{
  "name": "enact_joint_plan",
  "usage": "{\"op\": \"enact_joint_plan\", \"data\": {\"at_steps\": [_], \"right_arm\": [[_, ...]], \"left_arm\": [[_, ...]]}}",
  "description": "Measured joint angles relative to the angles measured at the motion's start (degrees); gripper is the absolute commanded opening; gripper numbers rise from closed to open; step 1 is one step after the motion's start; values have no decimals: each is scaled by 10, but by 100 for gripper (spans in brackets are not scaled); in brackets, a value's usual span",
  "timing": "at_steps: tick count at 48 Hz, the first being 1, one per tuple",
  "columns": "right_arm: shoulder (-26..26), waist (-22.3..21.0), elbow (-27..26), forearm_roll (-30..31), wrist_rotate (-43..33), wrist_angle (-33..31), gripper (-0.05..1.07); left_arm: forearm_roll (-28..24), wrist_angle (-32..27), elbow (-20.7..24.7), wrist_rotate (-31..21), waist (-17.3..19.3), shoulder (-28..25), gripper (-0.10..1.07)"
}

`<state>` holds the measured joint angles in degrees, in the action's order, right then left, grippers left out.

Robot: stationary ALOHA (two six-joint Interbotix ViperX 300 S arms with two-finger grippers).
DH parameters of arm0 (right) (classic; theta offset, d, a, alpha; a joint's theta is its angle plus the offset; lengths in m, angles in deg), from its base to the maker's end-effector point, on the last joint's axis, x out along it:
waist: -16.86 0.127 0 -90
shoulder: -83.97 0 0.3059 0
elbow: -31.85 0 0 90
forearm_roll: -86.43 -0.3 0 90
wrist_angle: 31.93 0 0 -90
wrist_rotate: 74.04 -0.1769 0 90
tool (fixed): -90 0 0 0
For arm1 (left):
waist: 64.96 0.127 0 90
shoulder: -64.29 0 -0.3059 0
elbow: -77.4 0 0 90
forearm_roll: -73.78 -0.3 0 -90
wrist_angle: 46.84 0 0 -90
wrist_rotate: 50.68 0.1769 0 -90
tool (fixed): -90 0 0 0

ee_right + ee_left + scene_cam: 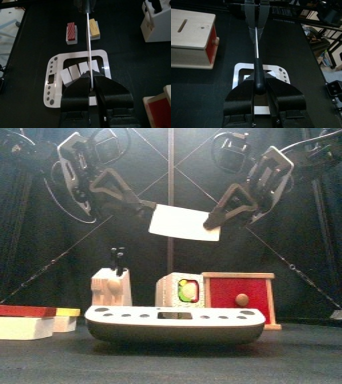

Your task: Cut sushi roll

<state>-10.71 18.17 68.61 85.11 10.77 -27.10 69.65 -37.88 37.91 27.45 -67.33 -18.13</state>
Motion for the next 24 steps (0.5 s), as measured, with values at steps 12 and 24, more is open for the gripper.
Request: {"op": "enact_joint_plan", "data": {"at_steps": [12, 24], "right_arm": [[-25, -1, -15, 0, -1, -39, 14], [-37, -2, -55, -1, -1, -118, 14]], "left_arm": [[-2, -48, 12, 1, -8, 1, 44], [-8, -113, 44, 1, -22, 2, 44]]}}
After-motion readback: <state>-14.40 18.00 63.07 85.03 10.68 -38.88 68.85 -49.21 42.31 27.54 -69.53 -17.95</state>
